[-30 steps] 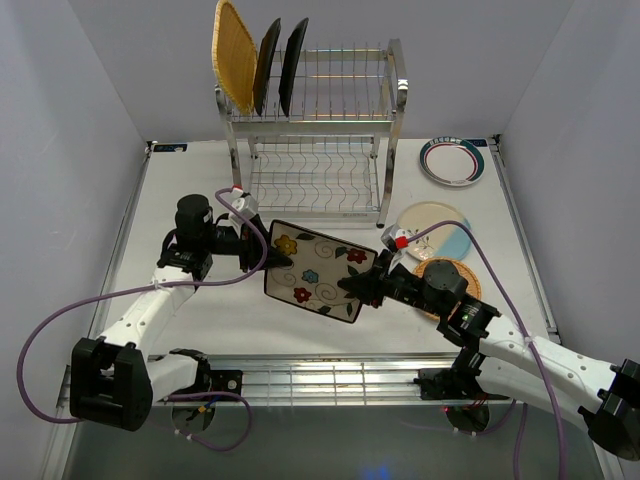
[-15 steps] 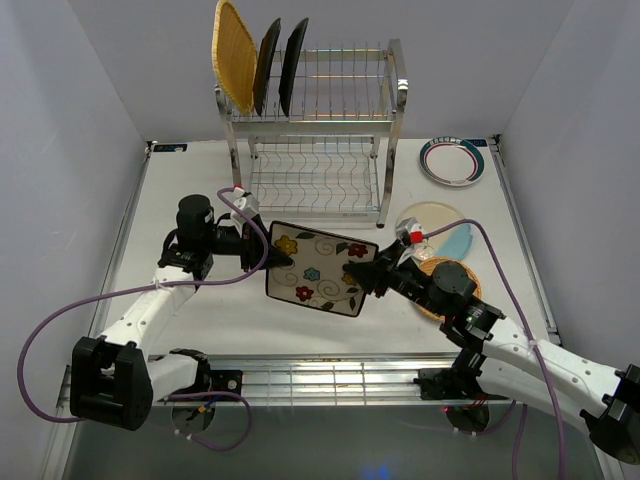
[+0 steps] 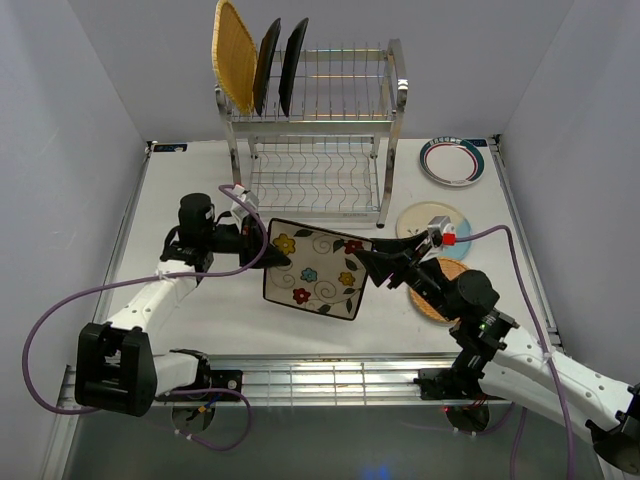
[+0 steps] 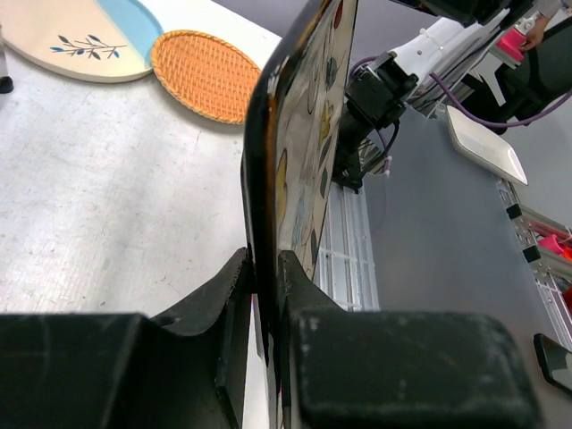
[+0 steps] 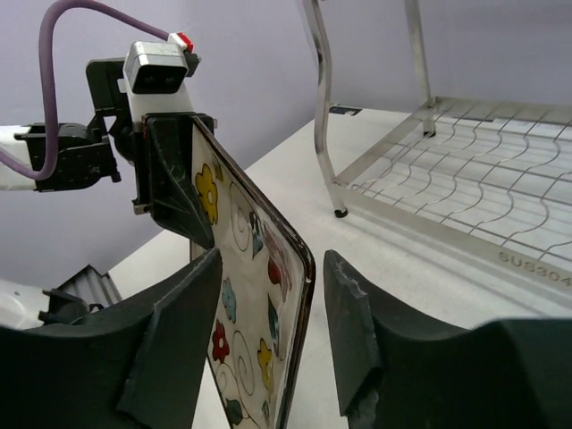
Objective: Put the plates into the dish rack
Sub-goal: Insert the plate into the dish rack.
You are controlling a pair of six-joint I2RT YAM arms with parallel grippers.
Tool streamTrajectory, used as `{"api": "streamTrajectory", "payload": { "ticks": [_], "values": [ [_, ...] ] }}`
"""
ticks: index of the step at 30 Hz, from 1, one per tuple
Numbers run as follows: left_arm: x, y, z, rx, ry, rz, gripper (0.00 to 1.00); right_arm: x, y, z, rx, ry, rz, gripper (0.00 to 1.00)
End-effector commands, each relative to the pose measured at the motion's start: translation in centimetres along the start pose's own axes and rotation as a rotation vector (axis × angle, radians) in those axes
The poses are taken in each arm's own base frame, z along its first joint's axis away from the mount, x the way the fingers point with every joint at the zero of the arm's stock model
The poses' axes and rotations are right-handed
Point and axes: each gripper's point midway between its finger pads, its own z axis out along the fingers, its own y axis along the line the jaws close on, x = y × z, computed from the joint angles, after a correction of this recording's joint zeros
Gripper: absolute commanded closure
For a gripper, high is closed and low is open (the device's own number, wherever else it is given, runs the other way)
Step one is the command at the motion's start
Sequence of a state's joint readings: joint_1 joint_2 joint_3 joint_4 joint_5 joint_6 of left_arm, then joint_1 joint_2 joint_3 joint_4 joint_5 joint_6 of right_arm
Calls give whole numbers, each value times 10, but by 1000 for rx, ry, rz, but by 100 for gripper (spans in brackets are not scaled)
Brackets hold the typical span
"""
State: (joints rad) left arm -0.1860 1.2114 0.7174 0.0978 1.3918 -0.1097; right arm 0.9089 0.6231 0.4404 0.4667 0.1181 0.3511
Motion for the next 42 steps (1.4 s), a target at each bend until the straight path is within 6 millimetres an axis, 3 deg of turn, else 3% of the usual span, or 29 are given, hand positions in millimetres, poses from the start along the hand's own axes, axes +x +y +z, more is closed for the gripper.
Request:
{"api": "streamTrajectory", "payload": {
  "ticks": [1,5,8,18,22,31,41,42],
  "values": [
    [-32,-19,-4,28,-26,129,100,-16,-8,-3,44,-67,-21,43],
    [-34,-12,-5,-28,-39,139,100,-15,-17,-10,93,-71,-24,23],
    [-38,-6,-6,-85,-53,157,100,-17,-24,-15,131,-83,-24,14],
    [-71,12,-18,-336,-133,206,100,-12,-44,-30,230,-88,-22,11],
    [-102,8,-20,-366,-150,214,100,-8,-48,-29,248,-75,-22,11],
    [-148,16,-22,-590,-167,259,100,0,-52,-27,267,-53,-17,10],
    [-217,-11,-31,-786,-251,323,100,1,-53,-26,271,-52,-12,10],
    [-231,-20,-32,-787,-276,339,100,0,-52,-26,269,-52,-10,10]
  ]
}}
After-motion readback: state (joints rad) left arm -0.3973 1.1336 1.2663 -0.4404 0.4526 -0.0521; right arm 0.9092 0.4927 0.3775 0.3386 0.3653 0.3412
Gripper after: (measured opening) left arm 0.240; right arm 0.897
